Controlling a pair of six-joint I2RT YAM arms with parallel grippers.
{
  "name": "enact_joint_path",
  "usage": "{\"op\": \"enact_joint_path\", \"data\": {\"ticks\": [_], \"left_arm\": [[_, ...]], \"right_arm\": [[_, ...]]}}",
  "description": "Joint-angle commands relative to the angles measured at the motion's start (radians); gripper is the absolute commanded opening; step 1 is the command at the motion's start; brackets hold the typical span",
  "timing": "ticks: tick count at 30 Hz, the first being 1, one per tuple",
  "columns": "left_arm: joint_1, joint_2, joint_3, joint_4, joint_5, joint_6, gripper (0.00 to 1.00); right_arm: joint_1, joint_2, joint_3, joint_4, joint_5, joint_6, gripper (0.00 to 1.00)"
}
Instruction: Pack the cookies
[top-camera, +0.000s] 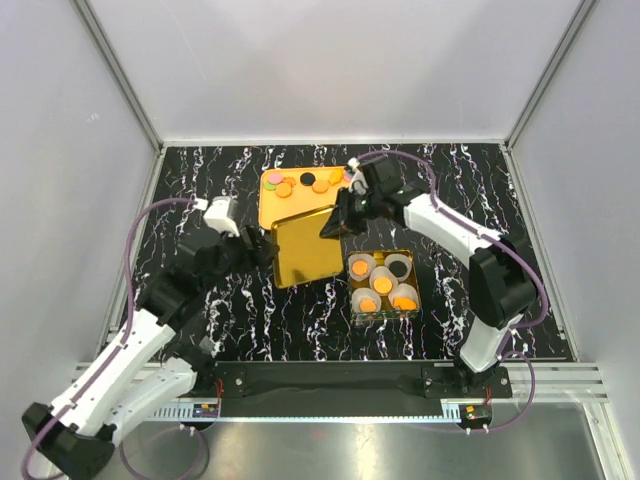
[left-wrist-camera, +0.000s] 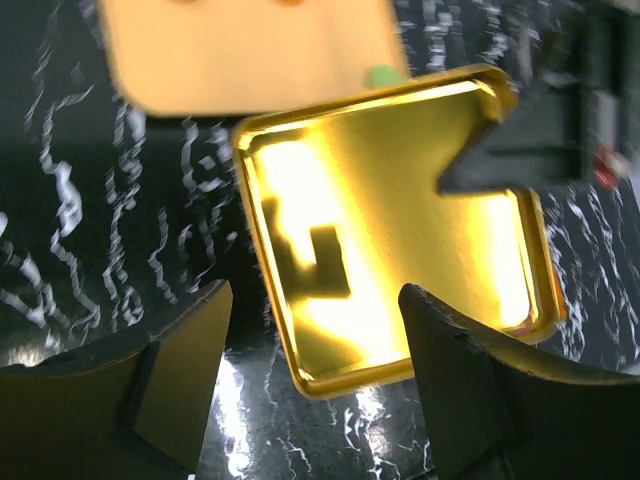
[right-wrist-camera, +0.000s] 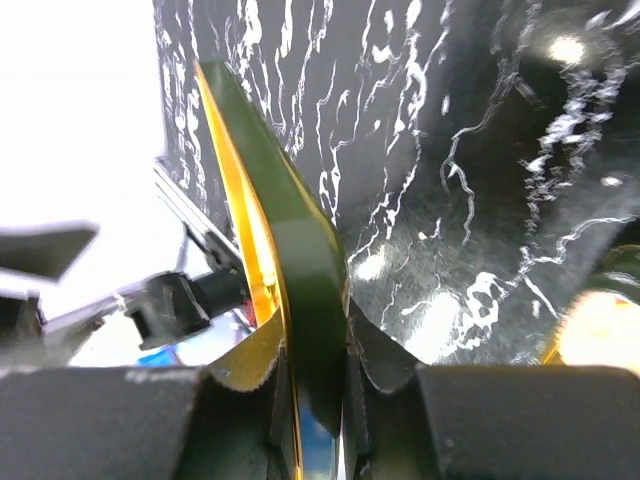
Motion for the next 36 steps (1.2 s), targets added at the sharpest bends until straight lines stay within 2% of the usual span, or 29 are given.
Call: {"op": "enact_joint_path", "data": {"ticks": [1,2,3,4,5,8,11,19,24,27,29,32,36], "left_arm": [[-0.162,0.048,0.127,-0.044,-0.202,0.125,0.75],[-0.267,0.068,0.149,-0.054,-0.248,0.154,0.76],[-0.324,0.091,0.170,-0.061,-0.299,0.169,0.76],[-0.382,0.120,0.216,-0.077,-0.410,0.186,0.77],[-0.489,0.184,0.242,-0.090,-0.466,0.227,0.79],[-0.642,0.313,0.337,-0.126,-0.623,0.319,0.83],[-0.703,0.402,0.406,-0.147,-0.690,0.409,0.86],[-0.777,0.565,0.511,-0.154,-0.868,0.573,0.89],[-0.791,0.594,0.494,-0.114,-0.862,0.645,0.89],[-0.803,0.615,0.491,-0.117,-0.855,0.667,0.89],[-0.813,0.635,0.483,-0.105,-0.893,0.688,0.89],[-0.813,0.654,0.468,-0.079,-0.928,0.722,0.84],[-0.813,0.677,0.445,-0.028,-0.977,0.768,0.73]], "right_arm": [[-0.065,-0.040,0.127,-0.086,-0.098,0.010,0.00],[-0.085,-0.035,0.147,-0.107,-0.101,0.005,0.00],[-0.093,-0.031,0.167,-0.154,-0.105,0.001,0.00],[-0.101,-0.014,0.208,-0.179,-0.110,-0.002,0.00],[-0.110,-0.006,0.231,-0.202,-0.117,-0.008,0.00],[-0.134,0.040,0.317,-0.311,-0.145,-0.014,0.00],[-0.150,0.058,0.346,-0.345,-0.170,0.007,0.00],[-0.159,0.090,0.374,-0.419,-0.206,0.022,0.00],[-0.165,0.077,0.357,-0.403,-0.236,0.053,0.00],[-0.167,0.095,0.385,-0.449,-0.245,0.048,0.00],[-0.165,0.097,0.385,-0.454,-0.246,0.050,0.00],[-0.167,0.081,0.369,-0.459,-0.246,0.050,0.00],[-0.165,0.061,0.346,-0.448,-0.254,0.062,0.00]]}}
